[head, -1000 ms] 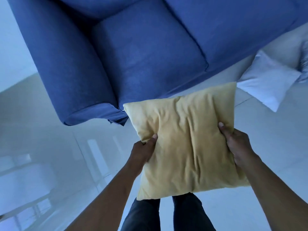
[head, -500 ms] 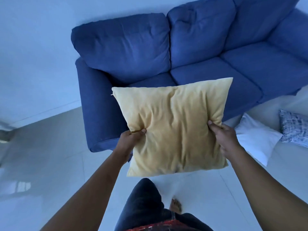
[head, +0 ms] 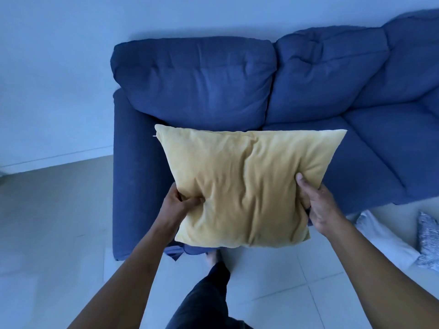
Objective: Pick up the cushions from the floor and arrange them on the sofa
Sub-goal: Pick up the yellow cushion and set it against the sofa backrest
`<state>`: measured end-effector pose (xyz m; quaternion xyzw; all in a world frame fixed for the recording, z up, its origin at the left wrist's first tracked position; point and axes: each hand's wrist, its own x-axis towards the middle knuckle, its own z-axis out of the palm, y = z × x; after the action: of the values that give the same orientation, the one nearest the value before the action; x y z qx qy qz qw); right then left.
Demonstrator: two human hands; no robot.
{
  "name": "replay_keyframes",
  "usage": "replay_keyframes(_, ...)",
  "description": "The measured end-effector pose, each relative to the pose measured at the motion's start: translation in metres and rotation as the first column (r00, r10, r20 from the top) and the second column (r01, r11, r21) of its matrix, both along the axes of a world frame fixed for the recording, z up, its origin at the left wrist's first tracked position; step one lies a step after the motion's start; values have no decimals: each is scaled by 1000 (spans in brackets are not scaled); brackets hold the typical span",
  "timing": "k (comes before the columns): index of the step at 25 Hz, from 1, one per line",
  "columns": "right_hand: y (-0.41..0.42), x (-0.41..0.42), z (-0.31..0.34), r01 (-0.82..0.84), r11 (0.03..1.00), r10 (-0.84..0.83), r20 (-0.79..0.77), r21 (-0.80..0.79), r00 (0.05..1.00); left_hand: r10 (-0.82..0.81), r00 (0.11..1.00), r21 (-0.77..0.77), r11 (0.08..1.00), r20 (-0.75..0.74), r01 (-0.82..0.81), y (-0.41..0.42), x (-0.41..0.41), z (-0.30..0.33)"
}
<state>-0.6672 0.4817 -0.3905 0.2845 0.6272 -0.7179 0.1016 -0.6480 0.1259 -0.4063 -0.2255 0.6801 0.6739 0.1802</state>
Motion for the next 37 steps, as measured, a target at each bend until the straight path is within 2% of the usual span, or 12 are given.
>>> replay_keyframes(4, -24, -87, -4, 4, 1000, -3, 46, -13, 999, 28, 998, 41, 999, 55, -30, -22, -72, -3)
replay_keyframes(9, -37, -161, -24, -29, 1000, 29, 84, -2, 996, 56, 991, -14, 998, 120, -55, -33, -129, -17)
replay_keyframes(19, -45, -310, -63, -125, 992, 126, 111, -14, 986, 209, 975, -145, 970, 75, -196, -40, -262, -45)
replay_keyframes(22, -49, -356, -94, -222, 974, 214, 143, 43, 966, 263, 963, -187, 951, 60, -248, -47, -299, -74)
replay_keyframes(24, -53, -380, -113, -335, 935, 305, 219, 116, 927, 291, 953, -217, 939, 88, -266, -51, -317, -92)
replay_keyframes(27, -57, -410, -135, -404, 881, 312, 339, 246, 887, 316, 936, -217, 935, 155, -280, -52, -341, -114)
replay_keyframes(30, -60, -428, -141, -398, 866, 282, 362, 304, 889, 330, 933, -201, 933, 141, -299, -53, -362, -112)
replay_keyframes(32, -62, -435, -137, -345, 892, 257, 300, 293, 919, 395, 911, -174, 912, 121, -372, -57, -377, -106)
replay_keyframes(34, -64, -441, -131, -244, 947, 204, 196, 208, 959, 459, 878, -123, 887, 138, -444, -60, -390, -103)
replay_keyframes(37, -67, -445, -126, -176, 980, 161, 144, 98, 976, 432, 893, -134, 899, 124, -417, -56, -392, -101)
